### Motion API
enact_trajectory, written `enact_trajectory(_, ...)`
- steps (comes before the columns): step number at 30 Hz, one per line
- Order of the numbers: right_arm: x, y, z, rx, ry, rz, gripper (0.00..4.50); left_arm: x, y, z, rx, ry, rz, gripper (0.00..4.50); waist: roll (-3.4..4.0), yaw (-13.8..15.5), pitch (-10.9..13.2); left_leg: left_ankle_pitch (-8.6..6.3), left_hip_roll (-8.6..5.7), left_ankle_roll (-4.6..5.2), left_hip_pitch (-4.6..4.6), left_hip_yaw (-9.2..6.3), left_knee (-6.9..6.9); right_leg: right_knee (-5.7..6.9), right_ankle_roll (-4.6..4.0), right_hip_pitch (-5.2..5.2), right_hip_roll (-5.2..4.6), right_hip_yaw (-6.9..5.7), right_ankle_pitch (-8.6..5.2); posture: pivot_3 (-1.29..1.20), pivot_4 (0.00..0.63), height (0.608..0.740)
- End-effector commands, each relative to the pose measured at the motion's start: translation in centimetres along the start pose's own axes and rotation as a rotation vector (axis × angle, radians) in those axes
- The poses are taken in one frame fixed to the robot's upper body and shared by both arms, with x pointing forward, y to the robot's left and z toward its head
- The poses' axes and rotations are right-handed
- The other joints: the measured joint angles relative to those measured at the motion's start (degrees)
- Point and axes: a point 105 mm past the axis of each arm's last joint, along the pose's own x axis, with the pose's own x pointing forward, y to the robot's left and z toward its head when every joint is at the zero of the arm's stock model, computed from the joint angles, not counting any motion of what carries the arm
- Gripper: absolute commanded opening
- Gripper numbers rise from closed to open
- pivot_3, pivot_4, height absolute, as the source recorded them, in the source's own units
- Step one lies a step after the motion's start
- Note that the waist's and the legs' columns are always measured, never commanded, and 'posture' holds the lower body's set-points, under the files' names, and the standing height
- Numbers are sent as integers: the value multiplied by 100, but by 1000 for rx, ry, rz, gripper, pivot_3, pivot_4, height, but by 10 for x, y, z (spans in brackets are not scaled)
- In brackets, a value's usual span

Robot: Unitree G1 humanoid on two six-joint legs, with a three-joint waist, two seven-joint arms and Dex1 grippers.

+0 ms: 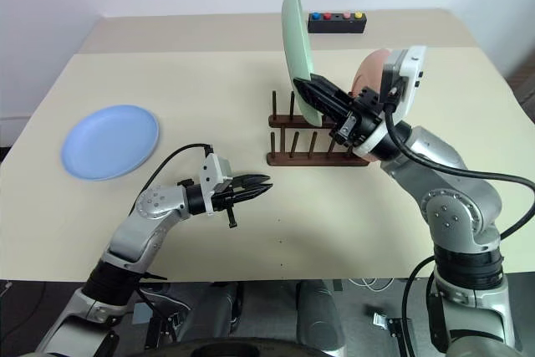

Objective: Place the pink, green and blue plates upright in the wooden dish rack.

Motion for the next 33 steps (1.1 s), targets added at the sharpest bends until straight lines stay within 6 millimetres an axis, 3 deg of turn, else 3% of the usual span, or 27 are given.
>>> enact_trajectory(1,-3,2,8,2,-42,-2,71,-3,0,11,24,-37,3,632,0,4,0,0,0,0,0,0,0,0,0,0,0,0,0,0,150,740)
enact_trajectory(25,-16,-18,-5,107,-54,-137,71,-5,-1,15,21,-52,4,632,0,5,0,0,0,0,0,0,0,-1,0,1,1,-2,0,0,150,740)
enact_trajectory(33,-19,-21,-7,143,-69,-160,71,-7,15,41,41,-174,92,632,0,7,0,0,0,0,-1,0,1,-1,0,1,0,-2,0,0,150,740)
